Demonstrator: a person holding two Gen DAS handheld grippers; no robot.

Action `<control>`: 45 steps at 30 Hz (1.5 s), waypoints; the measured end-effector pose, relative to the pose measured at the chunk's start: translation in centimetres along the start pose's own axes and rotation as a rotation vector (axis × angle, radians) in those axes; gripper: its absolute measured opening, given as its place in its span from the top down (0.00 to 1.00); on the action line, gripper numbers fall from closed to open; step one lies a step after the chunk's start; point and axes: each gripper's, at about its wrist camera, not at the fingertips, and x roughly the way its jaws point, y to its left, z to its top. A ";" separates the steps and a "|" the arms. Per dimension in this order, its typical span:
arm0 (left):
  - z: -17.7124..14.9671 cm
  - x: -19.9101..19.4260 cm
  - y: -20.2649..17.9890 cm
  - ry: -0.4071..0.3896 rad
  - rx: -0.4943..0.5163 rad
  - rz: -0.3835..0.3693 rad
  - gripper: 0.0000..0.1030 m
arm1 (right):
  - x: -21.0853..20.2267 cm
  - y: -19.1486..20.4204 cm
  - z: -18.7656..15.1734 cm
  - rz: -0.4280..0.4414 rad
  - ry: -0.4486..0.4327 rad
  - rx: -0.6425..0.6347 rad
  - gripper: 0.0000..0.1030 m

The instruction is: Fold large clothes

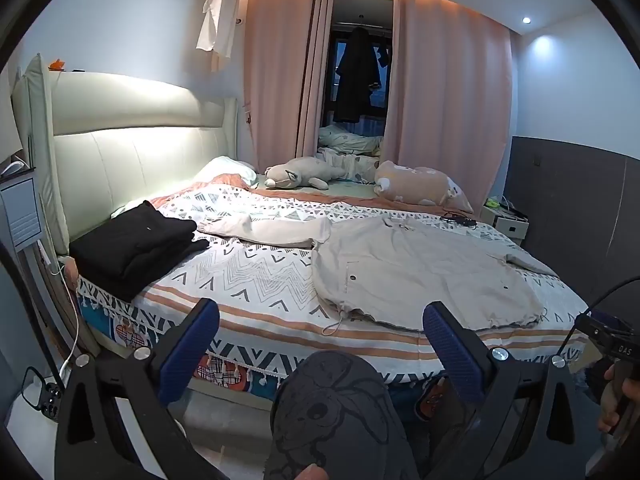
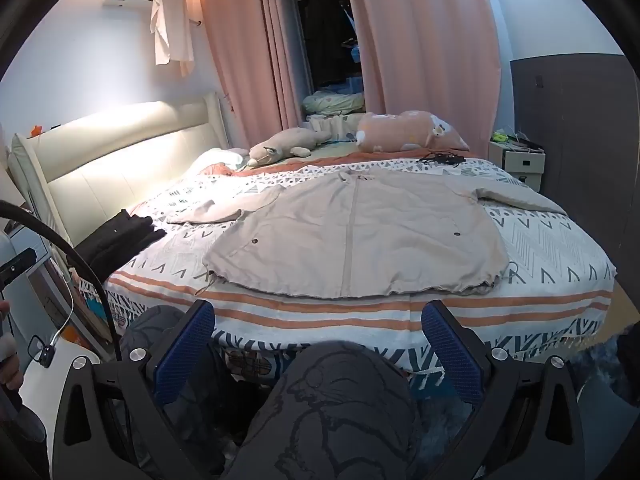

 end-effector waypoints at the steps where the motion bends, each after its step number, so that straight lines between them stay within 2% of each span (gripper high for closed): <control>1: 0.0 0.1 -0.1 0.002 0.004 0.001 0.00 | 0.0 0.0 0.0 0.000 -0.002 -0.002 0.00; 3: 0.0 0.2 -0.4 0.003 0.016 0.003 0.00 | 0.0 -0.1 -0.1 0.002 0.000 0.000 0.00; 4: -0.1 -0.5 -0.1 -0.030 -0.009 -0.008 0.00 | 0.0 -0.1 -0.2 0.004 0.001 0.001 0.00; 5: -0.1 -0.7 -0.1 -0.030 -0.007 -0.011 0.00 | 0.0 -0.1 -0.3 0.005 0.001 0.002 0.00; 11: 0.0 -0.7 0.0 -0.019 0.006 -0.018 0.00 | 0.9 0.1 0.2 0.003 0.011 -0.008 0.00; 45: -0.3 -1.4 -1.0 -0.014 0.015 -0.048 0.00 | -0.8 -0.3 0.2 0.002 -0.021 0.023 0.00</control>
